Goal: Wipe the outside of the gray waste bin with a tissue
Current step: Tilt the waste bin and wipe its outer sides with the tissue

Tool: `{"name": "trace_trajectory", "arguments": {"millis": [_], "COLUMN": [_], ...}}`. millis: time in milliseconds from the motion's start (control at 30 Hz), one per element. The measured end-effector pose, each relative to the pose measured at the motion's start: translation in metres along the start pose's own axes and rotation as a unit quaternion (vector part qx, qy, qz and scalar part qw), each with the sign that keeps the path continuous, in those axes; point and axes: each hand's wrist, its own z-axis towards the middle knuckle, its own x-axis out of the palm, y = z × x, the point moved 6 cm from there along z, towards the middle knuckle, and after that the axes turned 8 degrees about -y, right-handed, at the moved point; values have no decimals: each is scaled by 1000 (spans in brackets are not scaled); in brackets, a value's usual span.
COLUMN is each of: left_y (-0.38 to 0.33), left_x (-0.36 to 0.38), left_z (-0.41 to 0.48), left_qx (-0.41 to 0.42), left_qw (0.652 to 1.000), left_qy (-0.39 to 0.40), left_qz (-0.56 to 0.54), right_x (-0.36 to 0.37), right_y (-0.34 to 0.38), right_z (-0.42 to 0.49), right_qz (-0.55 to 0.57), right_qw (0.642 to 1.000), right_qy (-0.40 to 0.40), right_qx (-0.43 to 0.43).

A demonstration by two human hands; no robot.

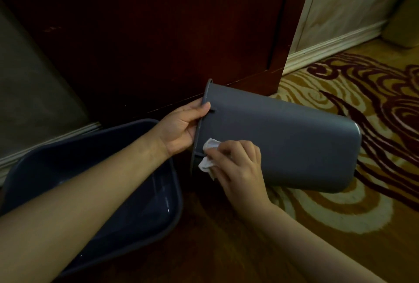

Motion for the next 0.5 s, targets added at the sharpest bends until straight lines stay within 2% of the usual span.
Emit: {"name": "trace_trajectory", "arguments": {"millis": [500], "left_y": [-2], "left_x": [5], "left_z": [2], "left_qx": [-8], "left_qw": [1000], "left_qy": [6], "left_qz": [-7], "right_x": [-23], "right_y": [-15], "right_z": [1], "right_qz": [-16], "right_qw": [999], "right_qy": [-25], "right_qx": [44]}}
